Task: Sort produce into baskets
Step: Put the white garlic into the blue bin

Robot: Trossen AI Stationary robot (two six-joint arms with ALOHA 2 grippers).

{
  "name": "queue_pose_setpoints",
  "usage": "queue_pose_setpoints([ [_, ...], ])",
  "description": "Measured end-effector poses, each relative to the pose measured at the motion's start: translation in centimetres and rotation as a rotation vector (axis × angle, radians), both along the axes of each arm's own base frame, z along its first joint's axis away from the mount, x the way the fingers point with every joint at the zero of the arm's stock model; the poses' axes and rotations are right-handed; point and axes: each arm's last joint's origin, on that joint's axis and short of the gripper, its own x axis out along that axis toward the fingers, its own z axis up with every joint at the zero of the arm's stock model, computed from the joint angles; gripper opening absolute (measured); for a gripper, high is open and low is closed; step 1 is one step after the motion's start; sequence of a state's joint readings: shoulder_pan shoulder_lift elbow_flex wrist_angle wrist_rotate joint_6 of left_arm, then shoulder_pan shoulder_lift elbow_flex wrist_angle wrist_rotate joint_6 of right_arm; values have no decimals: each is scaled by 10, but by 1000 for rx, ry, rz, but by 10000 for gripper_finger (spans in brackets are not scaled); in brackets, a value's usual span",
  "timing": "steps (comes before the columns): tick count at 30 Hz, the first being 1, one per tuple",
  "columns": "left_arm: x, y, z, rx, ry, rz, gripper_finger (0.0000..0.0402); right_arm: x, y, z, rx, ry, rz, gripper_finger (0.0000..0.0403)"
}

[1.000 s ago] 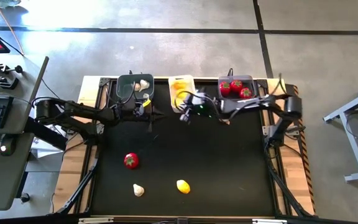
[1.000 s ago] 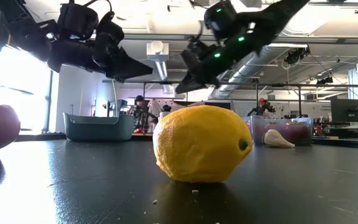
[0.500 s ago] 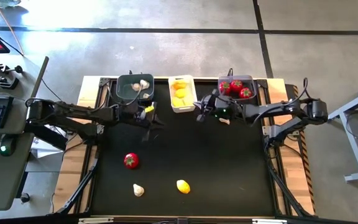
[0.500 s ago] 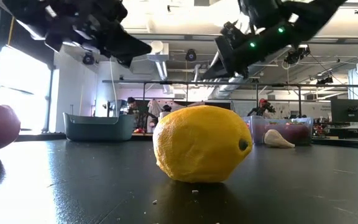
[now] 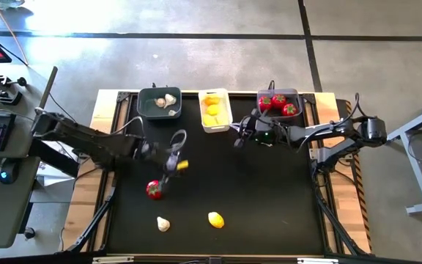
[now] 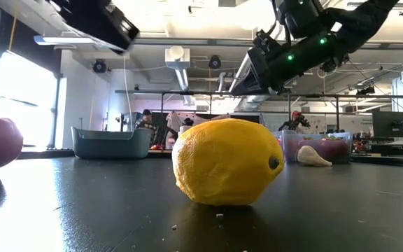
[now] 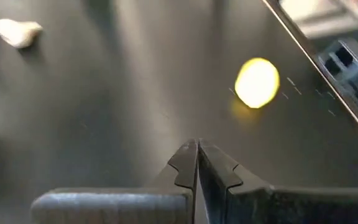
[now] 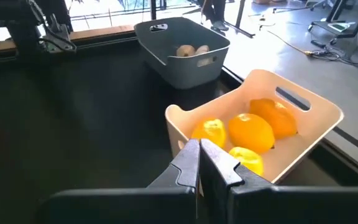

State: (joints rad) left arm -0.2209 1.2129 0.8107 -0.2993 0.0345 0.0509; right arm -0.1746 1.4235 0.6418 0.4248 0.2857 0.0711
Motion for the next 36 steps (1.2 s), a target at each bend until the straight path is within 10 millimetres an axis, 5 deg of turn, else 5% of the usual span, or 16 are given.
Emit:
queue_pose_setpoints([
  [9,-36,-70,21,-89,184,140,0,1,7,0,-13,9,36,0],
  [18,-54,-127,-7,-170,305,231,10,3,18,-2,-15,28,78,0],
  [29,-33,-193,-41,-80,450,84,122,3,26,-2,-14,34,104,0],
  [36,-23,-198,-52,117,497,128,199,3,26,-3,-13,43,104,0],
])
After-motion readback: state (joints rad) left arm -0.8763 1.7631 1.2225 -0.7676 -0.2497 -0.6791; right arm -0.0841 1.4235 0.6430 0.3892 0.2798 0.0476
